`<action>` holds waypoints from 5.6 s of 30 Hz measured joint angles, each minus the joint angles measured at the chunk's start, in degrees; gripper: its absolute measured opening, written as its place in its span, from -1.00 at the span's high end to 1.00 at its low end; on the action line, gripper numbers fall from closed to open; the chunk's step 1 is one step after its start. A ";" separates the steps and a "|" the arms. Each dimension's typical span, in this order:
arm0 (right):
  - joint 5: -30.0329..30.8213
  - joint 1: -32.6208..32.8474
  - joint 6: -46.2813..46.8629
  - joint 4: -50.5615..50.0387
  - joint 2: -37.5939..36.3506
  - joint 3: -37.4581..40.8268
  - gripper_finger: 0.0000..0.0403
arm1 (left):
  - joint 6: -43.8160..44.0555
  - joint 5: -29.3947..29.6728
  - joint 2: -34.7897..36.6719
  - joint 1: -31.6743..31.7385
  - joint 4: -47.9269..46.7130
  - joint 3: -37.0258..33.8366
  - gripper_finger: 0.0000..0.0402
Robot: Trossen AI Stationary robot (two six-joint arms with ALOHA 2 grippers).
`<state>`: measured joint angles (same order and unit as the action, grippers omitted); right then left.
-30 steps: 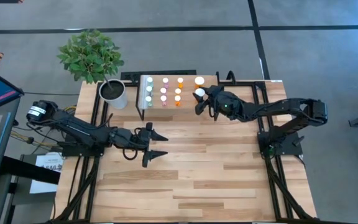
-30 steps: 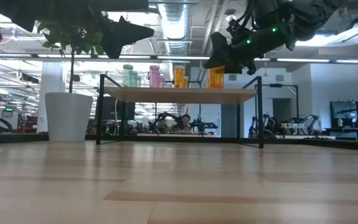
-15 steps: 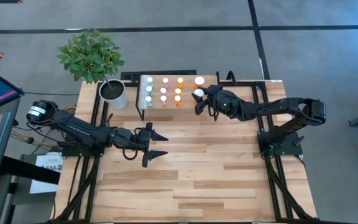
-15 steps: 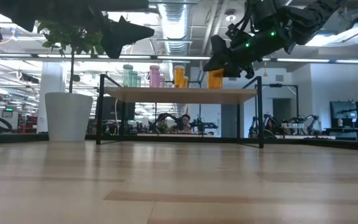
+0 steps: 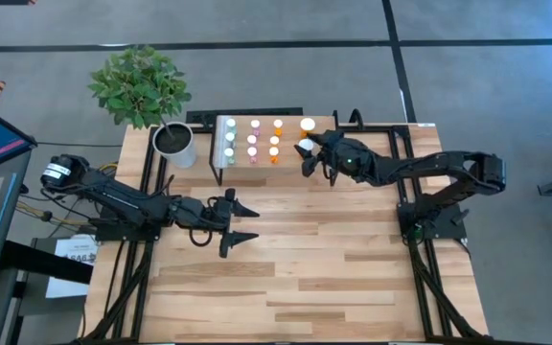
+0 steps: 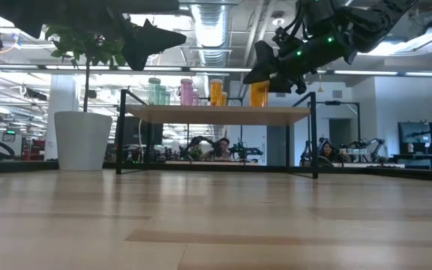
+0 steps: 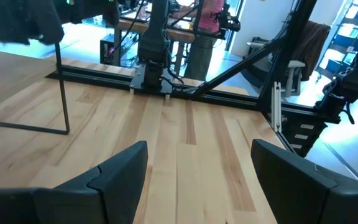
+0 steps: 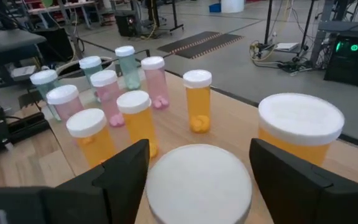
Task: Pick and place medicine bottles onto shelf by color
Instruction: Put the large orange pill bottle on the shelf aligned with the other large orange pill bottle, then return to Home Position
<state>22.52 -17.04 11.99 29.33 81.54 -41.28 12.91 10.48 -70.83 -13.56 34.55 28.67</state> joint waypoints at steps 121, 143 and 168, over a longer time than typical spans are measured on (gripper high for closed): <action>-5.98 26.29 -4.90 -26.09 -80.06 40.92 0.83 | -9.25 -5.66 69.83 7.78 -33.86 -27.69 1.00; -5.97 26.29 -4.90 -26.09 -80.06 40.94 0.85 | -9.22 -5.55 69.83 7.78 -33.95 -27.61 1.00; -5.97 26.29 -4.90 -26.10 -80.06 40.94 0.83 | -9.22 -5.55 69.83 7.78 -33.93 -27.58 1.00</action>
<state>16.56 9.26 7.09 3.23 1.48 -0.34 3.68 4.93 -0.99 -5.78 0.62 1.08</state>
